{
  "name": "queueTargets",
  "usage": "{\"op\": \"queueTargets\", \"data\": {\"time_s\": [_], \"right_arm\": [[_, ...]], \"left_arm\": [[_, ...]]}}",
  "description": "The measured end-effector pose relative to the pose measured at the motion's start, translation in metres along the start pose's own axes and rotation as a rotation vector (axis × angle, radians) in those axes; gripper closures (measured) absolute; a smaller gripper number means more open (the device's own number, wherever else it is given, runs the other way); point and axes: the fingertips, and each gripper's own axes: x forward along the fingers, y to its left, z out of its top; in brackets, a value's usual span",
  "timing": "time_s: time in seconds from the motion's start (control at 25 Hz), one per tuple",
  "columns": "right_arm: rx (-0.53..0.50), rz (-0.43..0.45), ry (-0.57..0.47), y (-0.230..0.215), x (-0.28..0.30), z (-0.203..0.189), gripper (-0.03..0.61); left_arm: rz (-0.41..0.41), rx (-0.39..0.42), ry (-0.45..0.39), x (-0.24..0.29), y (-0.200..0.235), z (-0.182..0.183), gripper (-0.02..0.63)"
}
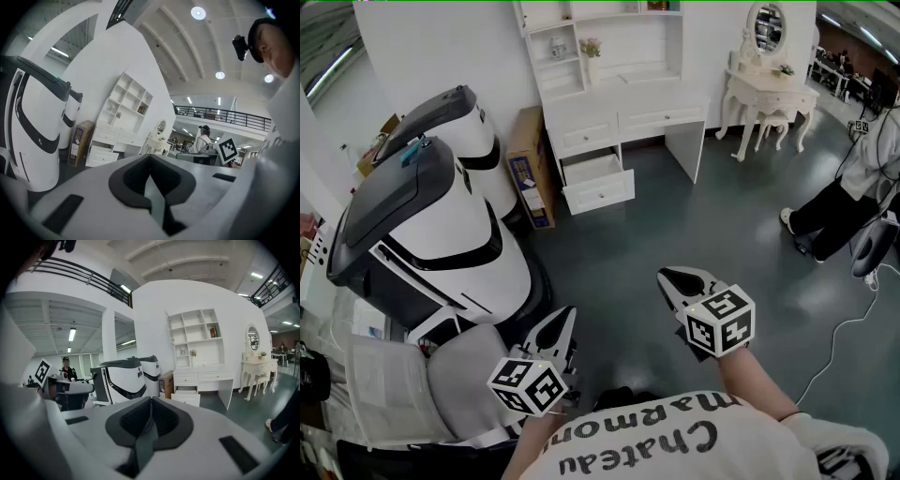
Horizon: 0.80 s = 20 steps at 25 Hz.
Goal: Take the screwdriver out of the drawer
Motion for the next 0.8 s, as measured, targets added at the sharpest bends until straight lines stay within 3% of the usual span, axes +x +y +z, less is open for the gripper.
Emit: {"op": "queueTargets", "data": {"time_s": [0.48, 0.56, 0.72, 0.8], "right_arm": [[0.004, -0.008, 0.019, -0.021, -0.001, -0.007, 0.541], [0.063, 0.002, 0.021, -0.030, 0.003, -0.012, 0.541], [0.311, 0.082, -0.011, -0.042, 0.022, -0.010, 0.541], [0.331, 0.082, 0.007, -0.049, 0.040, -0.010, 0.541]], "left_arm": [[0.001, -0.008, 0.000, 0.015, 0.000, -0.004, 0.591], [0.003, -0.019, 0.010, 0.021, 0.004, -0.008, 0.591], [0.010, -0.039, 0.020, 0.037, 0.021, -0.008, 0.591], [0.021, -0.047, 0.017, 0.050, 0.039, -0.006, 0.591]]}}
